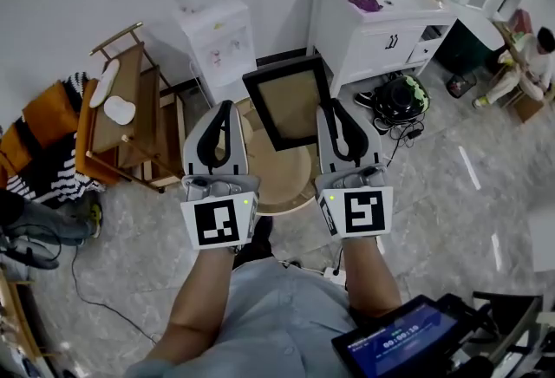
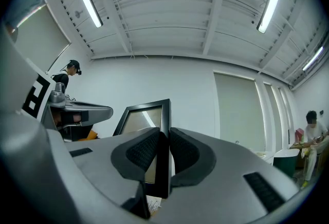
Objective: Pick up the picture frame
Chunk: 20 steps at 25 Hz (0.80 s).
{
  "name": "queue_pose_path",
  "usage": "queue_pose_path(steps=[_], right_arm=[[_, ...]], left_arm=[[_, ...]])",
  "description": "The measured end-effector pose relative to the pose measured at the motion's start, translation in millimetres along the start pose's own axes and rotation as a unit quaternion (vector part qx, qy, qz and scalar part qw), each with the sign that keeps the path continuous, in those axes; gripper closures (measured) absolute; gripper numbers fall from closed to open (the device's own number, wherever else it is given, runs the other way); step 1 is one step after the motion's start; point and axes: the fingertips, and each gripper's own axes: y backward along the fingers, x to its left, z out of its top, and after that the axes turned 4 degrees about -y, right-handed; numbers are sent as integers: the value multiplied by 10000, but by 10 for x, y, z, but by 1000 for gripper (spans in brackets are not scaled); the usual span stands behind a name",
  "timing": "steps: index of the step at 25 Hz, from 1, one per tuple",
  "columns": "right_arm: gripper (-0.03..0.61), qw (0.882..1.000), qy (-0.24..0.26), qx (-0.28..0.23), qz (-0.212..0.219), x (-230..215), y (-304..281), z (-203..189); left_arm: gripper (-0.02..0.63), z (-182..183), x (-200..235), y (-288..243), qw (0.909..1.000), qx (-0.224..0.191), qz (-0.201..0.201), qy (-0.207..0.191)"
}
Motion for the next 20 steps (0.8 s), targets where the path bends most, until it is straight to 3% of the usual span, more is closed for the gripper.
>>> queue_pose_path(steps=[20], right_arm=[[499,9999,-16,-101,-32,-5,-12,60]], left_arm=[[603,99,-61,7,9999,-56,-66,-51]])
